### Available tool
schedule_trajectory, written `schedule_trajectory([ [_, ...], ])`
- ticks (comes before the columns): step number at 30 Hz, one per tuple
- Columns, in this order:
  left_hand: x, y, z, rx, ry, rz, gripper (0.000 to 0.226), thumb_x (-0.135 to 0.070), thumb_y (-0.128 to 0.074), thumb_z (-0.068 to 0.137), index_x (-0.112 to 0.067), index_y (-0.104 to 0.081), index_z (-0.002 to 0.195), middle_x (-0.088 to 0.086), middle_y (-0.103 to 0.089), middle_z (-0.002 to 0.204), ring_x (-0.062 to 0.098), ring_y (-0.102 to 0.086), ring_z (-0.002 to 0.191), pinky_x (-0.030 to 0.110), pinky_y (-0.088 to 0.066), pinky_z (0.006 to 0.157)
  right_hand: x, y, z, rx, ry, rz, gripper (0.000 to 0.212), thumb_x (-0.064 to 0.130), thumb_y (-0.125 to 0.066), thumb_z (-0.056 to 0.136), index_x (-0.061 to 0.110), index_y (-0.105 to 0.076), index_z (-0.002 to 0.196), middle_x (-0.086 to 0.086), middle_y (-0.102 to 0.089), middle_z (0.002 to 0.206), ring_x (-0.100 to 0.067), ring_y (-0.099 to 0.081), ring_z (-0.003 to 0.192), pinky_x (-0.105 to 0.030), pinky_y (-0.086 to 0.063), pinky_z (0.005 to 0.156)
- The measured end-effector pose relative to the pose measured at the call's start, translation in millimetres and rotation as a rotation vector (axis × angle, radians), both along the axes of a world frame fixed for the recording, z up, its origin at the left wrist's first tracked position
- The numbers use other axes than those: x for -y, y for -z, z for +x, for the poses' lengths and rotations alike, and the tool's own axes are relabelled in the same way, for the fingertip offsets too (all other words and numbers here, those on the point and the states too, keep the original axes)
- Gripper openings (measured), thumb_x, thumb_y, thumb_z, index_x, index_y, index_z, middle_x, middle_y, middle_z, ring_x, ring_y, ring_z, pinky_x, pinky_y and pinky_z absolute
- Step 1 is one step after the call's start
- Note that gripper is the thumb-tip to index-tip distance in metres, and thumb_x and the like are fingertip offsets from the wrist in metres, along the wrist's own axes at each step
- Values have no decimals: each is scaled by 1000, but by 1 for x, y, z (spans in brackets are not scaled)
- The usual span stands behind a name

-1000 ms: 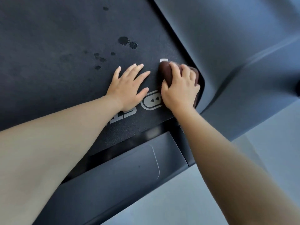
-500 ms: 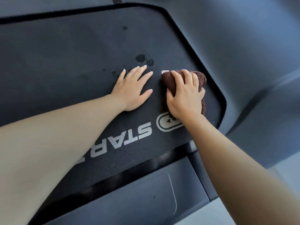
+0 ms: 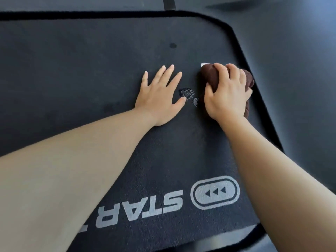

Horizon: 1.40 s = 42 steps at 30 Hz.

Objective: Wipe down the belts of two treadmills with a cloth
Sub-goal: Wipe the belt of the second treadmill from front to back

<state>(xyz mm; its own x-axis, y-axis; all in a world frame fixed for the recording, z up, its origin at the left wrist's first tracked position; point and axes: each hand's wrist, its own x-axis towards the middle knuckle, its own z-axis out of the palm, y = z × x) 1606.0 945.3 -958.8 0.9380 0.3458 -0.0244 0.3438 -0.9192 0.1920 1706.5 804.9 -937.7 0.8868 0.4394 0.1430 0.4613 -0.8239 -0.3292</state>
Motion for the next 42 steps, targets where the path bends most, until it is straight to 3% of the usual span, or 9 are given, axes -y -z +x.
schedule_trajectory([
  [13, 2, 1, 1, -5, 32, -30, 68, -54, -29, 93, -25, -10, 151, 0, -1, 160, 17, 3, 146, 53, 2, 116, -4, -4, -1, -19, 49, 5, 55, 34, -49, 90, 28, -38, 144, -2, -32, 153, -24, -25, 141, -49, -30, 104],
  [19, 0, -2, 1, -9, 11, -18, 68, -56, -27, 92, -27, -9, 150, -2, 0, 160, 17, 4, 146, 52, 3, 116, 12, -1, -16, -21, -36, -29, 56, 38, -50, 91, 28, -37, 145, -1, -29, 154, -23, -21, 143, -51, -29, 105],
  [26, 10, -1, 13, 69, -124, -46, 59, -53, -30, 95, -33, -17, 148, -6, -7, 159, 13, -1, 146, 50, 1, 116, 4, 3, 3, -8, -86, -1, 51, 37, -48, 90, 29, -41, 140, 1, -32, 151, -20, -22, 140, -50, -26, 102],
  [31, 9, -3, 14, 31, -172, -54, 60, -58, -28, 92, -42, -13, 147, -5, 2, 160, 13, 6, 146, 46, 2, 118, -11, 3, 42, 3, -209, 0, 50, 37, -47, 90, 30, -42, 139, 1, -35, 148, -22, -25, 138, -52, -28, 101],
  [42, 7, 0, 13, 45, -166, -58, 59, -58, -30, 92, -42, -15, 147, -5, 0, 160, 12, 5, 146, 46, 2, 118, -101, -7, 127, -37, -361, -18, 52, 37, -46, 91, 28, -40, 142, -6, -35, 149, -27, -25, 139, -55, -24, 108],
])
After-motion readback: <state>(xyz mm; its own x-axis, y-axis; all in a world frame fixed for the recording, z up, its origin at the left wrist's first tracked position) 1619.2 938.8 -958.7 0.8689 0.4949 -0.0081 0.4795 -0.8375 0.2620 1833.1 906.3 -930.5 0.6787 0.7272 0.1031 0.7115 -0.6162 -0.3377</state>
